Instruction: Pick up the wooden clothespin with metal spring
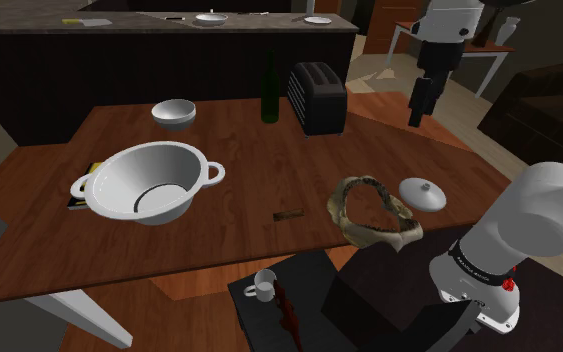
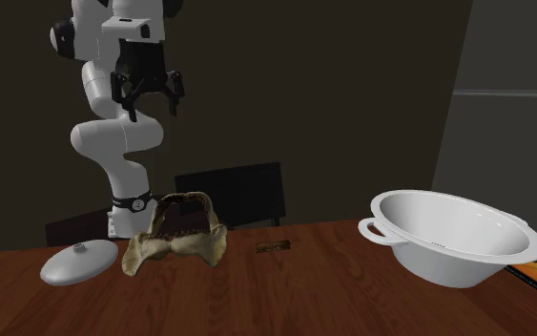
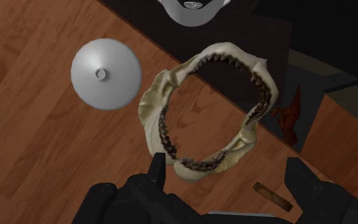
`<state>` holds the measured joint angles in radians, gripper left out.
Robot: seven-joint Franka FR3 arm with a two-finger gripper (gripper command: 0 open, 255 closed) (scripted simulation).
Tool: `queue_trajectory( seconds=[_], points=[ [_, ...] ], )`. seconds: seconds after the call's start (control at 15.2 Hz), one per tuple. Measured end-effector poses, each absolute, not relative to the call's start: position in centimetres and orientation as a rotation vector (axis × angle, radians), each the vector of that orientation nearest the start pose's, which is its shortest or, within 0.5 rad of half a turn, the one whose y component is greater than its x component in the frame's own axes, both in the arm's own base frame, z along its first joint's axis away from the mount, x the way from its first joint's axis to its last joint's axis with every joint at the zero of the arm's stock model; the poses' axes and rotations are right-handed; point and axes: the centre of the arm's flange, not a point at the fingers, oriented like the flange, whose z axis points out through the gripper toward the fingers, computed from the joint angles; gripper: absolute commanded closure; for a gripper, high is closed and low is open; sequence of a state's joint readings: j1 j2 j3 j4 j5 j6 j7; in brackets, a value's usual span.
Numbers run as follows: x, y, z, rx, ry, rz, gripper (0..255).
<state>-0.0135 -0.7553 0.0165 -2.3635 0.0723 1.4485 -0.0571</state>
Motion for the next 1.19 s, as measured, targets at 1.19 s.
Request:
queue_trajectory(
  seconds=[1.19],
  points=[
    [40.3, 9.6, 41.2, -3.011, -0.819, 0.156, 0]
  ],
)
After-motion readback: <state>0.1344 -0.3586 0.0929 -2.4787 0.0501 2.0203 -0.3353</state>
